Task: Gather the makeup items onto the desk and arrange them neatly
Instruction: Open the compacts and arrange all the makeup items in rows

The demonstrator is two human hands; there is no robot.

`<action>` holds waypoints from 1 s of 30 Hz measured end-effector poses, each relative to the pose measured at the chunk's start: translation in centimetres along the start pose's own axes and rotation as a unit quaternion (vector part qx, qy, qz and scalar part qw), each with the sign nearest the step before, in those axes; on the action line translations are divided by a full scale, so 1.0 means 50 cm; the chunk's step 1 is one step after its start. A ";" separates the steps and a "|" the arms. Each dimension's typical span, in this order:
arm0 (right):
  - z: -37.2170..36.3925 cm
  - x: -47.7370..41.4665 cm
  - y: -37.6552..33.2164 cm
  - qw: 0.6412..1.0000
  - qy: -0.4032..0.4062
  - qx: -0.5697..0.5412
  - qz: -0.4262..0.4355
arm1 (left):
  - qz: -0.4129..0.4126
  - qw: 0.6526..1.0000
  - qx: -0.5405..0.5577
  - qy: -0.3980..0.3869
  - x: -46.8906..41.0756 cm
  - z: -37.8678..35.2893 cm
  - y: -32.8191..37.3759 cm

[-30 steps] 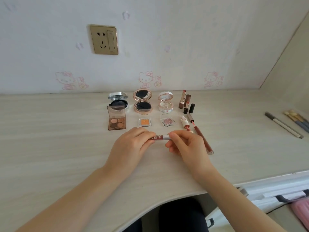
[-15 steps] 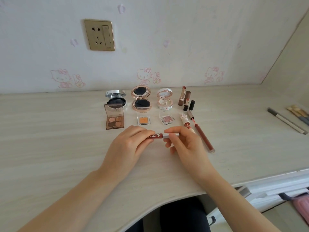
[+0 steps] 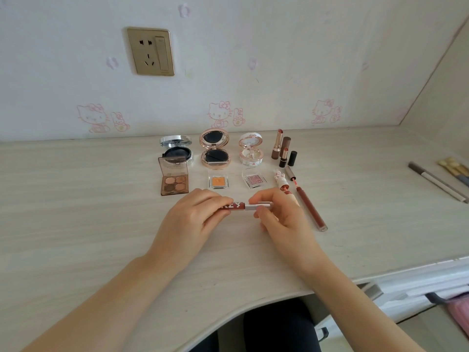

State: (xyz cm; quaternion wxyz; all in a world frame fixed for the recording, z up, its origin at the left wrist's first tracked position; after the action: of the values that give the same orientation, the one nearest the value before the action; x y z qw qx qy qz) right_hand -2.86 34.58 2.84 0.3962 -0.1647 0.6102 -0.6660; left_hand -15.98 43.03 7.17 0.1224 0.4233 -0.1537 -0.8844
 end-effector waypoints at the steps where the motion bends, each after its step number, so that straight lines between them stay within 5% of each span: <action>1: -0.001 -0.001 -0.001 1.000 -0.003 0.002 0.002 | 0.000 1.000 0.002 0.001 0.000 0.001 0.000; 30: 0.006 -0.003 0.017 0.993 0.029 -0.102 -0.058 | -0.008 1.000 -0.007 0.013 -0.001 0.006 0.009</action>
State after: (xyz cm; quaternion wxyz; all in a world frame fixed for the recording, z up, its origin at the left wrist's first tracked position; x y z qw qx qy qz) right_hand -2.29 34.52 2.15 0.3200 -0.2197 0.6754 -0.6270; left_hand -16.16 42.66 7.54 0.1204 0.4352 -0.1427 -0.8807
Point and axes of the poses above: each hand's wrist, its own x-axis away from the middle knuckle, its own z-axis out of the back of the hand, y = z × x, the point moved 10 cm from there along -x, towards the middle knuckle, and after that the axes turned 6 degrees about y, right-handed, at the moved point
